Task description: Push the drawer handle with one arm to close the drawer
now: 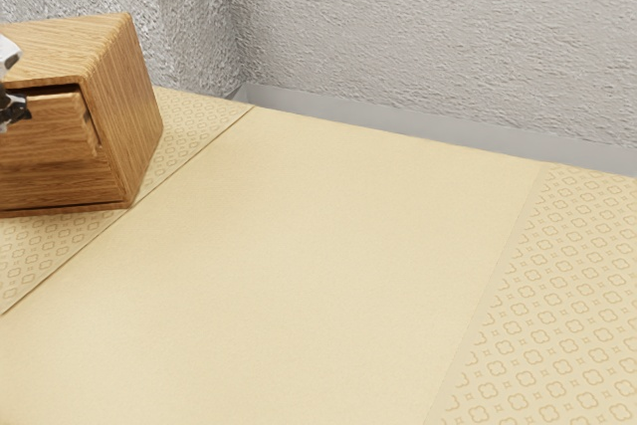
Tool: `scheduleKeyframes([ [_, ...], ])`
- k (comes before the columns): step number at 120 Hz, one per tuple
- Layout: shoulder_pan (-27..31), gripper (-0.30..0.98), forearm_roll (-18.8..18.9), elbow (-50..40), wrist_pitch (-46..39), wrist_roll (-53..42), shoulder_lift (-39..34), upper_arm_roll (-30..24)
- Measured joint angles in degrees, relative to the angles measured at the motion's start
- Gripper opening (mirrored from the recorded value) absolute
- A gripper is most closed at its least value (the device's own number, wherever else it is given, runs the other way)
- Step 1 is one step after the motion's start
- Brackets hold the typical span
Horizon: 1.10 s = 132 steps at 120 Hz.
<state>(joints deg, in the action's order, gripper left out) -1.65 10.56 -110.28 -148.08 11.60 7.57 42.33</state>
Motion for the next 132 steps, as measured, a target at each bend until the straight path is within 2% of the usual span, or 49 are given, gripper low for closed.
scheduleKeyframes([
  [10, 1.1, -0.1, -0.3, 0.9, -0.2, -0.3, 0.7, -1.0],
  [21, 9.5, -0.1, -0.5, 2.4, -0.4, -0.6, 2.2, -9.8],
  [30, 13.1, -0.1, -0.6, 3.9, -0.4, -0.9, 3.4, -13.6],
  [58, 16.4, -0.1, -0.7, 6.5, -0.6, -1.8, 5.3, -17.0],
  [71, 20.9, -0.1, -0.7, 7.0, -0.6, -2.2, 5.9, -21.8],
  [96, 21.8, -0.1, -0.7, 9.1, -0.6, -2.9, 7.3, -22.9],
  [106, 21.7, -0.1, -1.8, 8.5, 0.6, -3.1, 6.7, -23.2],
  [132, 16.5, -0.1, -2.9, 0.6, 8.8, -3.4, -5.9, -22.7],
])
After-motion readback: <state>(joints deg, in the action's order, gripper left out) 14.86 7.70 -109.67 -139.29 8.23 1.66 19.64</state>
